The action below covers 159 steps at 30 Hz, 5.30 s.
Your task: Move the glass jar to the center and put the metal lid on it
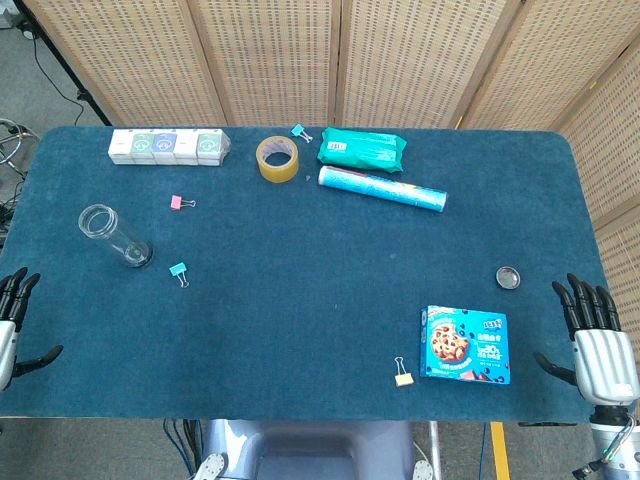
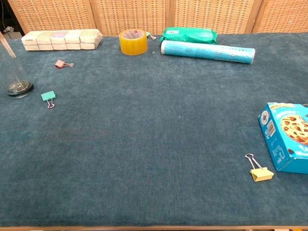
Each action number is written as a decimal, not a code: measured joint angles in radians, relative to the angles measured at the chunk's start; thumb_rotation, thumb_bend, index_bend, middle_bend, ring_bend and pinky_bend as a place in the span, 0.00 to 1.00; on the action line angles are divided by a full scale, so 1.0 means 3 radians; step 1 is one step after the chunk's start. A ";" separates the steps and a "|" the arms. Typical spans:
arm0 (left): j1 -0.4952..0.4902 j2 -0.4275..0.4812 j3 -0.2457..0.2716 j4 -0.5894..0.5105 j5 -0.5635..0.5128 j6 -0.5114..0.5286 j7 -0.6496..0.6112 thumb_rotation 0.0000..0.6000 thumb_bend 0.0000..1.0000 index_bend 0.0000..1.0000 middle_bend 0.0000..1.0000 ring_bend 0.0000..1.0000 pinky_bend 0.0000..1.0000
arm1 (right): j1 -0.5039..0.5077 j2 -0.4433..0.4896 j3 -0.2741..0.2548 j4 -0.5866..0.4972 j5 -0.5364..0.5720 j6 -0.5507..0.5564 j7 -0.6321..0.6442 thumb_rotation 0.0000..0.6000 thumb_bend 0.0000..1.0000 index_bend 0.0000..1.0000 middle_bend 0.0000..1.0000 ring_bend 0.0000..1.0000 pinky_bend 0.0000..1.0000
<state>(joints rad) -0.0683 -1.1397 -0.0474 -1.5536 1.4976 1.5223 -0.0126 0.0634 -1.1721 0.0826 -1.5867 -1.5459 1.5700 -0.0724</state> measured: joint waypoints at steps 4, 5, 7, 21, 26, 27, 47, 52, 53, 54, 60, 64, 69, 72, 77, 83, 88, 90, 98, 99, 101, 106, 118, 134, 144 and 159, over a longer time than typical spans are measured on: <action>-0.0014 0.0000 -0.0001 0.0029 0.0010 -0.0018 -0.0030 1.00 0.00 0.00 0.00 0.00 0.00 | 0.0000 -0.0005 -0.0007 -0.0002 -0.0001 -0.0011 -0.0014 1.00 0.00 0.00 0.00 0.00 0.00; -0.0016 0.0001 0.0000 0.0033 0.0014 -0.0019 -0.0044 1.00 0.00 0.00 0.00 0.00 0.00 | 0.0001 -0.0005 -0.0007 -0.0002 -0.0001 -0.0014 -0.0012 1.00 0.00 0.00 0.00 0.00 0.00; -0.0020 0.0007 0.0000 0.0038 0.0022 -0.0025 -0.0106 1.00 0.00 0.00 0.00 0.00 0.00 | 0.0002 -0.0003 -0.0007 -0.0003 0.0001 -0.0020 -0.0006 1.00 0.00 0.00 0.00 0.00 0.00; -0.0170 0.0069 -0.0054 0.0617 0.0074 -0.0213 -0.1982 1.00 0.00 0.00 0.00 0.00 0.00 | 0.0018 0.0002 -0.0035 -0.0017 -0.0003 -0.0087 -0.0020 1.00 0.00 0.00 0.00 0.00 0.00; -0.0314 -0.0015 -0.0113 0.1025 0.0051 -0.0389 -0.2655 1.00 0.00 0.00 0.00 0.00 0.00 | 0.0016 0.0013 -0.0024 -0.0017 0.0025 -0.0092 0.0004 1.00 0.00 0.00 0.00 0.00 0.00; -0.0371 -0.0051 -0.0132 0.1126 0.0046 -0.0452 -0.2789 1.00 0.00 0.00 0.00 0.00 0.00 | 0.0016 0.0018 -0.0017 -0.0017 0.0040 -0.0094 0.0015 1.00 0.00 0.00 0.00 0.00 0.00; -0.0989 -0.0907 -0.0242 0.2494 -0.0101 -0.1334 -0.4381 1.00 0.00 0.00 0.00 0.00 0.00 | 0.0030 0.0066 0.0022 0.0018 0.0162 -0.0182 0.0153 1.00 0.00 0.00 0.00 0.00 0.00; -0.1192 -0.1029 -0.0261 0.2638 -0.0125 -0.1559 -0.4440 1.00 0.00 0.00 0.00 0.00 0.00 | 0.0031 0.0070 0.0024 0.0023 0.0184 -0.0200 0.0160 1.00 0.00 0.00 0.00 0.00 0.00; -0.1229 -0.1043 -0.0267 0.2649 -0.0129 -0.1588 -0.4438 1.00 0.00 0.00 0.00 0.00 0.00 | 0.0032 0.0070 0.0025 0.0025 0.0189 -0.0204 0.0161 1.00 0.00 0.00 0.00 0.00 0.00; -0.1269 -0.1060 -0.0278 0.2658 -0.0138 -0.1622 -0.4425 1.00 0.00 0.00 0.00 0.00 0.00 | 0.0034 0.0070 0.0028 0.0029 0.0197 -0.0210 0.0162 1.00 0.00 0.00 0.00 0.00 0.00; -0.1376 -0.1140 -0.0311 0.2700 -0.0195 -0.1751 -0.4334 1.00 0.00 0.00 0.00 0.00 0.00 | 0.0044 0.0067 0.0037 0.0056 0.0238 -0.0247 0.0175 1.00 0.00 0.00 0.00 0.00 0.00; -0.1420 -0.1203 -0.0306 0.2744 -0.0203 -0.1795 -0.4348 1.00 0.00 0.00 0.00 0.00 0.00 | 0.0052 0.0061 0.0041 0.0071 0.0255 -0.0268 0.0184 1.00 0.00 0.00 0.00 0.00 0.00; -0.1473 -0.1289 -0.0299 0.2800 -0.0193 -0.1802 -0.4366 1.00 0.00 0.00 0.00 0.00 0.00 | 0.0054 0.0060 0.0041 0.0079 0.0261 -0.0275 0.0193 1.00 0.00 0.00 0.00 0.00 0.00; -0.1502 -0.1335 -0.0305 0.2827 -0.0205 -0.1818 -0.4373 1.00 0.00 0.00 0.00 0.00 0.00 | 0.0053 0.0063 0.0042 0.0082 0.0266 -0.0278 0.0205 1.00 0.00 0.00 0.00 0.00 0.00; -0.1518 -0.1386 -0.0320 0.2857 -0.0242 -0.1827 -0.4351 1.00 0.14 0.00 0.00 0.00 0.05 | 0.0054 0.0070 0.0049 0.0083 0.0274 -0.0278 0.0218 1.00 0.00 0.00 0.00 0.00 0.00; -0.1528 -0.1433 -0.0322 0.2898 -0.0264 -0.1838 -0.4319 1.00 0.28 0.16 0.09 0.10 0.17 | 0.0053 0.0074 0.0046 0.0088 0.0274 -0.0282 0.0232 1.00 0.00 0.00 0.00 0.00 0.00; -0.1535 -0.1468 -0.0339 0.2919 -0.0287 -0.1828 -0.4307 1.00 0.33 0.28 0.20 0.17 0.21 | 0.0053 0.0074 0.0042 0.0088 0.0270 -0.0282 0.0229 1.00 0.00 0.00 0.00 0.00 0.00; -0.1535 -0.1485 -0.0349 0.2931 -0.0302 -0.1821 -0.4291 1.00 0.35 0.31 0.22 0.19 0.23 | 0.0054 0.0073 0.0042 0.0089 0.0270 -0.0282 0.0228 1.00 0.00 0.00 0.00 0.00 0.00; -0.1529 -0.1547 -0.0379 0.2985 -0.0351 -0.1822 -0.4295 1.00 0.35 0.35 0.26 0.22 0.23 | 0.0055 0.0072 0.0041 0.0091 0.0275 -0.0290 0.0234 1.00 0.00 0.00 0.00 0.00 0.00; -0.1528 -0.1551 -0.0383 0.2986 -0.0355 -0.1824 -0.4313 1.00 0.35 0.36 0.26 0.22 0.24 | 0.0056 0.0072 0.0040 0.0090 0.0275 -0.0293 0.0234 1.00 0.00 0.00 0.00 0.00 0.00; -0.1526 -0.1554 -0.0391 0.2984 -0.0363 -0.1824 -0.4357 1.00 0.36 0.36 0.26 0.23 0.25 | 0.0057 0.0072 0.0038 0.0089 0.0274 -0.0295 0.0232 1.00 0.00 0.00 0.00 0.00 0.00; -0.1520 -0.1552 -0.0409 0.2972 -0.0369 -0.1821 -0.4549 1.00 0.35 0.37 0.27 0.23 0.25 | 0.0056 0.0072 0.0036 0.0087 0.0275 -0.0298 0.0233 1.00 0.00 0.00 0.00 0.00 0.00; -0.1542 -0.1479 -0.0404 0.2799 -0.0273 -0.1671 -0.4666 1.00 0.35 0.37 0.27 0.24 0.25 | 0.0066 0.0064 0.0030 0.0089 0.0283 -0.0325 0.0215 1.00 0.00 0.00 0.00 0.00 0.00; -0.1985 -0.1246 -0.0507 0.1655 -0.0145 -0.1760 -0.4025 1.00 0.35 0.37 0.27 0.24 0.25 | 0.0083 0.0046 0.0055 0.0127 0.0389 -0.0393 0.0186 1.00 0.00 0.00 0.00 0.00 0.00; -0.2263 -0.1338 -0.0499 0.1183 -0.0047 -0.1918 -0.3816 1.00 0.35 0.37 0.27 0.24 0.25 | 0.0064 0.0052 0.0060 0.0142 0.0435 -0.0398 0.0204 1.00 0.00 0.00 0.00 0.00 0.00; -0.2361 -0.1351 -0.0222 0.0728 0.0194 -0.1910 -0.3789 1.00 0.34 0.37 0.27 0.23 0.25 | 0.0065 0.0032 0.0052 0.0166 0.0419 -0.0398 0.0194 1.00 0.00 0.00 0.00 0.00 0.00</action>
<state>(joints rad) -0.7766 -1.5449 -0.1141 -1.3353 1.5558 0.9492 -1.1492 0.0828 -1.1626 0.0982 -1.5369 -1.4203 1.4505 -0.0143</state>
